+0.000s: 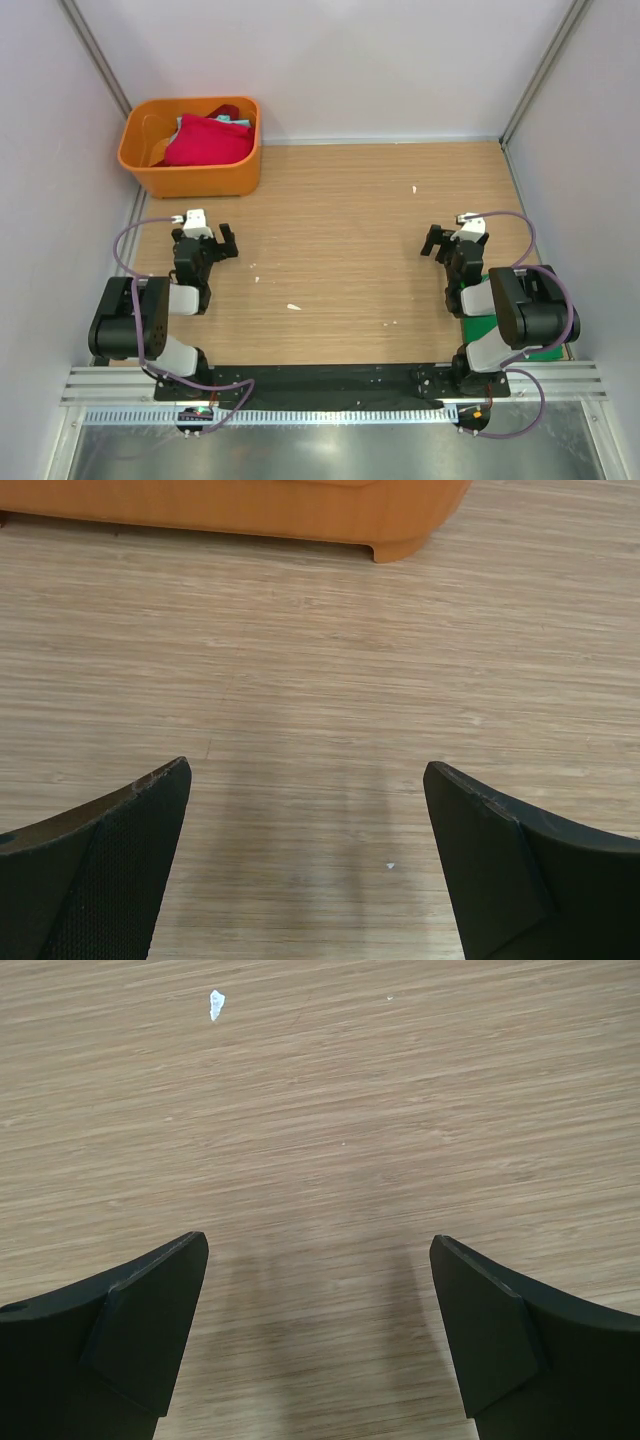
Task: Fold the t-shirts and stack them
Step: Grab the tshirt from the pile, then move the tshirt to the center of the board, then flatten the tshirt out
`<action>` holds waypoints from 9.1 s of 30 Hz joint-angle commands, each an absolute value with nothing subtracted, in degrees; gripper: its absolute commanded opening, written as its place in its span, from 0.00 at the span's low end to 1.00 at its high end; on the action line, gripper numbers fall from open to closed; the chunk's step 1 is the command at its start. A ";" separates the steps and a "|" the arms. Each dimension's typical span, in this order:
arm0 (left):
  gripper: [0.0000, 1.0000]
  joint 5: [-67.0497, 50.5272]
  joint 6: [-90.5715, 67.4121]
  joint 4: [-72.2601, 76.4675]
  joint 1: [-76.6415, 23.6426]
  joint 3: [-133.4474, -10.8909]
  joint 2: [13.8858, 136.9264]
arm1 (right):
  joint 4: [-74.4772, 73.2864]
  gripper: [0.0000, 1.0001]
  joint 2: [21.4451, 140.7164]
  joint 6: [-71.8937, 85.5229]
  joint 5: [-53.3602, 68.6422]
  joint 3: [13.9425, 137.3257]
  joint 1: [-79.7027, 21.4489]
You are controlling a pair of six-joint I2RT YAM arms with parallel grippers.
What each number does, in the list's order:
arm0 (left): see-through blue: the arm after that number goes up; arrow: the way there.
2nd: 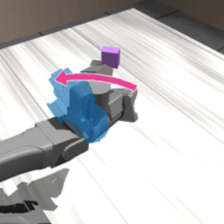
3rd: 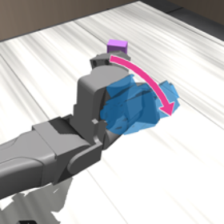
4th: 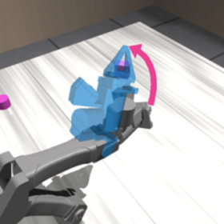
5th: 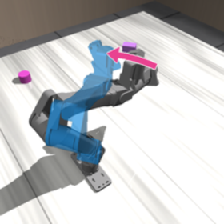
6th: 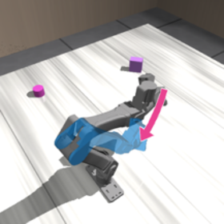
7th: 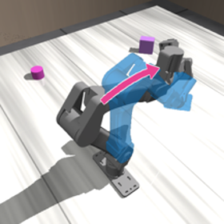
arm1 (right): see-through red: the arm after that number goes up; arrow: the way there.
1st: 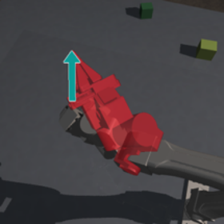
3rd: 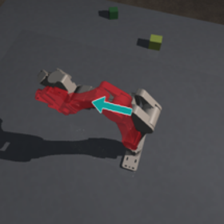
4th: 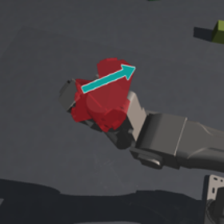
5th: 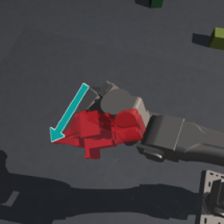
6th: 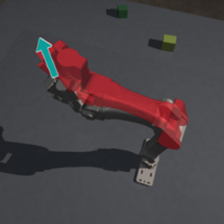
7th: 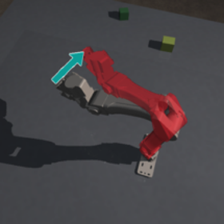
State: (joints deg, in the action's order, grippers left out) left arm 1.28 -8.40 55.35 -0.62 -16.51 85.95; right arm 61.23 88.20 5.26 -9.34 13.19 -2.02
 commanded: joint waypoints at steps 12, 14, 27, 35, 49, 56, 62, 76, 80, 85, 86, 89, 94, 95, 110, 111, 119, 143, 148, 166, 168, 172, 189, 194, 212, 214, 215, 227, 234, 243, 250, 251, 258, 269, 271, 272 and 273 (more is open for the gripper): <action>1.00 30.12 -33.39 0.43 -0.26 -44.77 73.91 | 60.96 1.00 81.78 1.41 -16.23 14.50 -3.68; 1.00 27.79 -29.11 -1.58 -0.26 -49.20 74.79 | 49.55 1.00 76.49 3.23 -20.46 19.65 -6.24; 0.96 8.63 -20.05 -19.40 4.74 -96.99 99.26 | -9.12 1.00 71.80 14.51 -6.87 50.00 -5.81; 0.75 9.22 -10.02 -39.46 5.45 -132.78 126.37 | -17.30 0.89 74.18 10.81 1.22 59.50 -4.57; 0.46 9.14 -12.48 -38.06 6.15 -135.62 137.99 | -18.72 0.87 75.67 11.42 1.31 59.50 -4.48; 0.20 11.85 -15.73 -35.95 6.15 -137.54 135.80 | -19.60 0.82 76.73 13.18 3.86 59.50 -4.48; 0.00 13.71 -21.88 -29.63 6.24 -140.18 128.77 | -22.93 0.78 77.96 15.29 5.71 61.70 -4.48; 0.03 2.55 -29.62 -22.41 6.06 -141.43 107.32 | -31.72 0.72 73.48 16.08 10.28 65.12 -4.57; 0.60 2.90 -29.27 -20.58 5.89 -134.76 106.35 | -33.66 0.74 71.90 16.70 11.42 65.22 -4.48; 0.65 4.57 -30.32 -15.29 5.54 -127.09 109.84 | -33.31 0.74 71.19 18.02 11.78 63.81 -4.57; 0.63 4.05 -29.63 -15.38 5.28 -127.79 111.26 | -33.40 0.74 71.28 18.10 11.86 63.72 -4.48; 0.61 5.80 -26.55 -16.61 4.13 -130.86 116.88 | -33.22 0.74 71.98 17.84 11.08 63.46 -4.48; 0.60 1.95 -25.49 -18.81 3.25 -136.40 125.76 | -32.96 0.74 75.23 18.10 10.37 64.25 -4.48; 0.62 1.32 -25.40 -18.90 2.64 -137.36 128.73 | -32.44 0.74 76.45 18.54 10.37 64.25 -4.57; 0.49 -5.54 -48.42 -6.51 0.97 -137.46 143.96 | -32.17 0.75 80.68 18.90 8.35 63.98 -4.48; 0.49 -5.28 -49.82 -6.50 0.88 -137.03 144.23 | -32.25 0.75 80.94 18.90 8.26 63.98 -4.48; 0.55 -3.42 -55.01 -5.27 -1.49 -134.99 146.50 | -31.47 0.75 82.09 18.81 8.17 63.98 -4.48; 0.00 2.73 -50.83 -6.77 -1.93 -143.17 136.88 | -32.78 0.73 84.63 19.60 7.82 68.03 -4.57; 0.00 2.55 -41.59 -7.73 -4.04 -142.56 125.09 | -39.10 0.72 87.97 21.71 8.87 70.75 -4.57; 0.07 -5.97 -45.61 -13.36 -19.85 -114.70 76.96 | -41.22 0.72 71.56 21.62 13.18 62.41 -6.59; 0.17 -5.02 -46.84 -14.32 -23.81 -103.68 71.22 | -40.96 0.72 70.14 22.58 13.80 60.04 -6.77; 0.94 -3.25 -51.32 -22.88 -28.30 -71.54 57.06 | -41.04 0.75 67.51 24.08 17.04 56.43 -7.82; 0.86 -3.43 -56.60 -49.83 -30.23 -46.76 47.72 | -23.22 0.77 72.67 33.74 25.23 42.19 -47.88; 0.85 -2.99 -56.95 -47.99 -30.41 -47.29 48.16 | -15.40 0.60 81.36 37.09 25.48 43.59 -53.87; 0.86 13.43 -55.72 -56.87 -30.41 -58.18 42.11 | -47.36 0.01 87.18 22.50 -12.93 102.14 -55.28; 0.86 16.76 -55.72 -56.43 -30.32 -59.23 39.30 | -47.90 0.01 86.14 23.99 -12.83 106.94 -55.89; 0.87 17.66 -55.55 -56.25 -30.32 -59.59 38.50 | -46.94 0.01 85.18 24.52 -13.44 108.27 -56.42; 1.00 18.11 -54.76 -58.19 -30.32 -59.15 37.18 | -31.91 0.40 65.32 39.61 0.28 54.40 -57.92; 0.90 7.31 -52.21 -47.93 -30.32 -52.57 43.05 | -34.89 0.55 57.39 40.79 -3.34 43.24 -47.65; 0.71 -13.00 -41.23 -33.58 -31.81 -61.07 77.66 | -32.70 0.56 77.15 32.18 8.95 54.57 -35.42; 0.60 -15.64 -42.10 -27.17 -32.70 -65.65 95.61 | -29.09 0.54 87.71 30.50 14.06 59.76 -35.51; 0.60 -15.82 -42.19 -26.38 -32.70 -66.44 96.76 | -29.35 0.53 88.32 30.32 13.71 59.94 -35.59; 0.73 -15.21 -40.87 -28.56 -32.61 -72.24 105.37 | -31.02 0.44 89.21 31.55 10.38 59.24 -35.16; 0.10 -18.28 -40.43 -28.56 -32.61 -75.59 110.66 | -30.85 0.44 87.63 33.31 10.46 55.64 -34.02; 0.01 -17.67 -40.43 -28.92 -32.61 -75.24 109.08 | -30.59 0.41 87.19 33.83 10.55 55.28 -33.49; 0.00 -17.06 -40.43 -28.92 -32.61 -75.15 107.33 | -30.32 0.35 87.27 34.01 10.72 55.11 -33.23; 0.00 -16.70 -40.17 -29.09 -32.61 -75.15 106.18 | -29.80 0.28 87.45 34.19 10.90 55.19 -32.87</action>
